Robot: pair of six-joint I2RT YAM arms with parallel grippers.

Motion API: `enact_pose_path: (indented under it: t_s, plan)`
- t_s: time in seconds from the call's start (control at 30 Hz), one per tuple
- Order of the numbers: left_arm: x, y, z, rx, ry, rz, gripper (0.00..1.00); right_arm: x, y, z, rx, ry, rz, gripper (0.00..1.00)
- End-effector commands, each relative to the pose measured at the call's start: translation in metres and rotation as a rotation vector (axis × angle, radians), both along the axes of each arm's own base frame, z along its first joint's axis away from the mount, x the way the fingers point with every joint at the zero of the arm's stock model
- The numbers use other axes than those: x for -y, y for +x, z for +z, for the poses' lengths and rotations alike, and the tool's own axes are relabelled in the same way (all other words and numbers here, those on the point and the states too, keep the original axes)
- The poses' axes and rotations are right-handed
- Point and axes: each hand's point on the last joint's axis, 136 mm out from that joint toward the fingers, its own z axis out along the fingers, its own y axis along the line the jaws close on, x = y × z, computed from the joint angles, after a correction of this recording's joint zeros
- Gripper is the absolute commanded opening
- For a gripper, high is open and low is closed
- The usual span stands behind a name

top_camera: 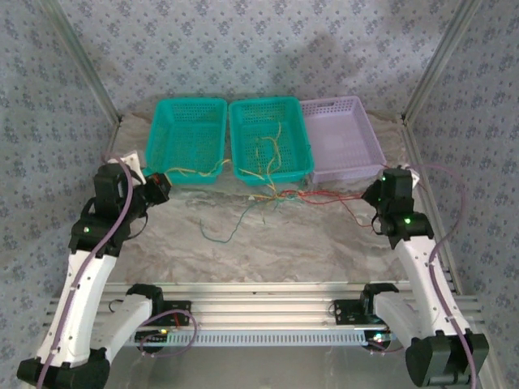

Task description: Untangle the cables

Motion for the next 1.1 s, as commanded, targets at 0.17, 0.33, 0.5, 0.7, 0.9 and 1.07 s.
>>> enact_pose_path:
  t_s: [0.17,0.33,0.5,0.7,0.9,1.07]
  plan:
    - [0.032,0.014,-0.006,-0.009,-0.048,-0.1,0.0,-0.083,0.019,0.019,0.113,0.013,0.341,0.41]
    - [0.049,0.021,-0.011,-0.023,-0.037,-0.14,0.0,-0.136,0.025,0.029,0.173,0.103,0.555,0.56]
    - [0.051,0.021,-0.013,-0.017,-0.012,-0.148,0.0,-0.177,0.03,0.024,0.192,0.188,0.669,0.59]
    - [0.043,0.016,-0.017,-0.025,0.026,-0.127,0.0,-0.198,0.033,-0.002,0.103,0.215,0.708,0.59]
    - [0.043,0.019,-0.017,-0.021,0.03,-0.12,0.0,-0.227,0.021,-0.023,0.068,0.223,0.789,0.58]
    - [0.037,0.013,0.008,0.034,0.024,-0.101,0.0,-0.197,0.014,-0.056,-0.088,-0.002,0.664,0.57]
